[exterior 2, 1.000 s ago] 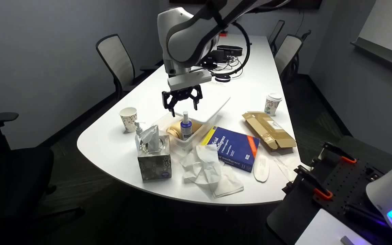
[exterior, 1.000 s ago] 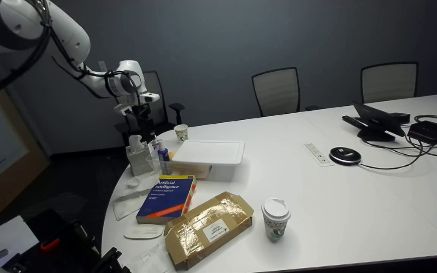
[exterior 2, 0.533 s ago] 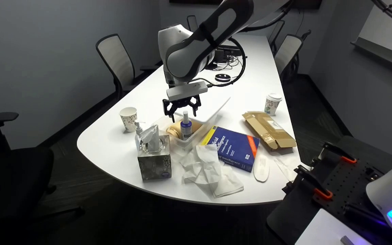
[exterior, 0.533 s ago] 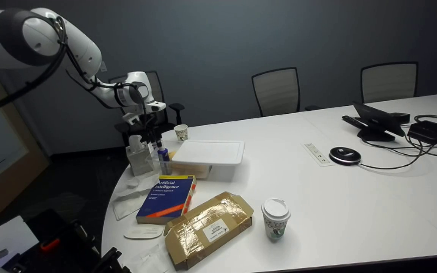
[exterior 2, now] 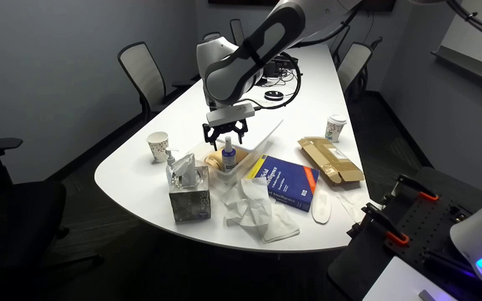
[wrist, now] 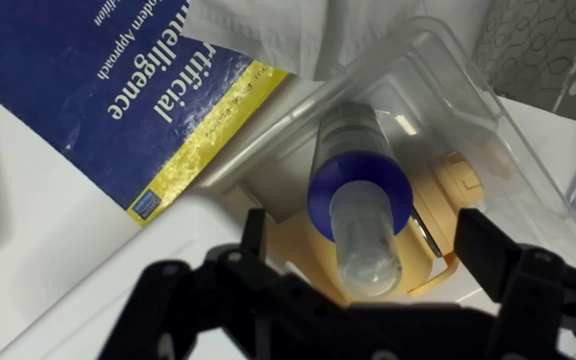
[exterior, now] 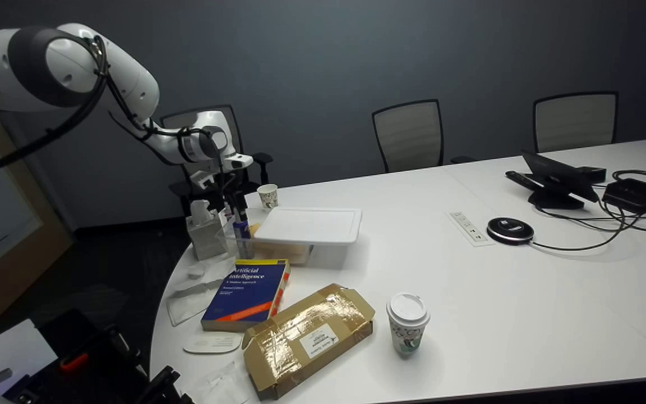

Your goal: Take the blue bottle out of the clear container then place the white lid over the container.

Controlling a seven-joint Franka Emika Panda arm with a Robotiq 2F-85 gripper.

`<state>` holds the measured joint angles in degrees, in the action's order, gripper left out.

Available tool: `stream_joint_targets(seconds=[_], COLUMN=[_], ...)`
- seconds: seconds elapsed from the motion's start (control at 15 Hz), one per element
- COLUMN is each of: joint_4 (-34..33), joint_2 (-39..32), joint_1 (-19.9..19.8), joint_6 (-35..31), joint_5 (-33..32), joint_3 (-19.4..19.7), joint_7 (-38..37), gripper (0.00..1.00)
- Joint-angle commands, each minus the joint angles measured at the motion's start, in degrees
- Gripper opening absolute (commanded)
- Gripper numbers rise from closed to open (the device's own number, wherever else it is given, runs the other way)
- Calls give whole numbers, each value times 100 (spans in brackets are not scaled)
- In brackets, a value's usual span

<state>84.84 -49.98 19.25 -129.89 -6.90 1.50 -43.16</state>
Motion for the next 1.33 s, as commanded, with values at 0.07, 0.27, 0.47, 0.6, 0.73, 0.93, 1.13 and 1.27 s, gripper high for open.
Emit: stream_joint_targets(seconds=[0.07,0.27,0.47,0.6,0.73,0.93,1.13,1.27], joint_4=[-173,-163,-168,-190,-188,-163,-90,-13], joint_2=[-89,-85,-86,-84,-51,121,326,489], joint_1=[-45,-76,-61,-64,-80,-150,-302,-452], joint_6=[3,15,40,59,72,135,61,-24], joint_5=[193,289,296,295,291,326,481,721], joint_3=[-47,-71,-37,-34,-26,-35,-132,-217], joint_7=[84,134,111,113,124,158,267,463], gripper=[58,34,11,8,8,8,8,8])
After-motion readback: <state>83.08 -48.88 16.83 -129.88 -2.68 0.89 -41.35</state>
